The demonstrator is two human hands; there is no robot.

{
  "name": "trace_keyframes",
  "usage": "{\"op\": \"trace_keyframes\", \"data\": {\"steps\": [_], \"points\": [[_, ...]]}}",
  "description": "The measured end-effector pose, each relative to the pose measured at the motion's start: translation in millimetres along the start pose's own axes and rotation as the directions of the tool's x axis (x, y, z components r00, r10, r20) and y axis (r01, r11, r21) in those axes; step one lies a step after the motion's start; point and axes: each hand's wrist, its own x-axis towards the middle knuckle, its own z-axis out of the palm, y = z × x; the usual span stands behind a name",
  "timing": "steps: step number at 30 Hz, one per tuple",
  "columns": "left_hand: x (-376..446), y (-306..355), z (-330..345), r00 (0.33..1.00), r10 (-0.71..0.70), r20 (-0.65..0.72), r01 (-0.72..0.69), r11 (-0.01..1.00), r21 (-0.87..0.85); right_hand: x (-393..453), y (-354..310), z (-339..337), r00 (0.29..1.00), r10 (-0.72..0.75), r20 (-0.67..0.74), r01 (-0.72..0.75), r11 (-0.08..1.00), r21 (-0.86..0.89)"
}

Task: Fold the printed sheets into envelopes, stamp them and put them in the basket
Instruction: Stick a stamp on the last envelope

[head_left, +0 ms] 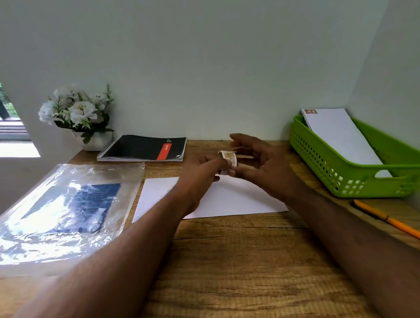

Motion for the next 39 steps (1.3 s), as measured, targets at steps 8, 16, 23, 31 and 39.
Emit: {"op": "trace_keyframes", "data": {"steps": [8, 16, 23, 31, 39], "points": [[-4, 2, 2, 0.993, 0.107, 0.045, -0.112, 0.987, 0.117, 4, 10, -6, 0.993, 0.104, -0.054, -0.099, 0.990, 0.098], [-1, -1, 0, 0.985, 0.164, 0.061, -0.173, 0.964, 0.204, 6, 6, -8, 0.976, -0.169, -0.140, 0.141, 0.972, -0.186], [2, -2, -5, 0.986, 0.164, 0.027, -0.167, 0.967, 0.191, 12, 12, -11, 0.932, 0.018, -0.362, -0.023, 1.000, -0.009], [24, -11, -63, 0.927, 0.303, -0.222, -0.059, 0.701, 0.711, 12, 6, -23, 0.911, 0.117, -0.395, -0.087, 0.992, 0.093], [29, -24, -96, 0.933, 0.196, -0.301, 0.197, 0.421, 0.885, 5, 7, -10, 0.949, 0.236, -0.212, -0.207, 0.967, 0.148]]}}
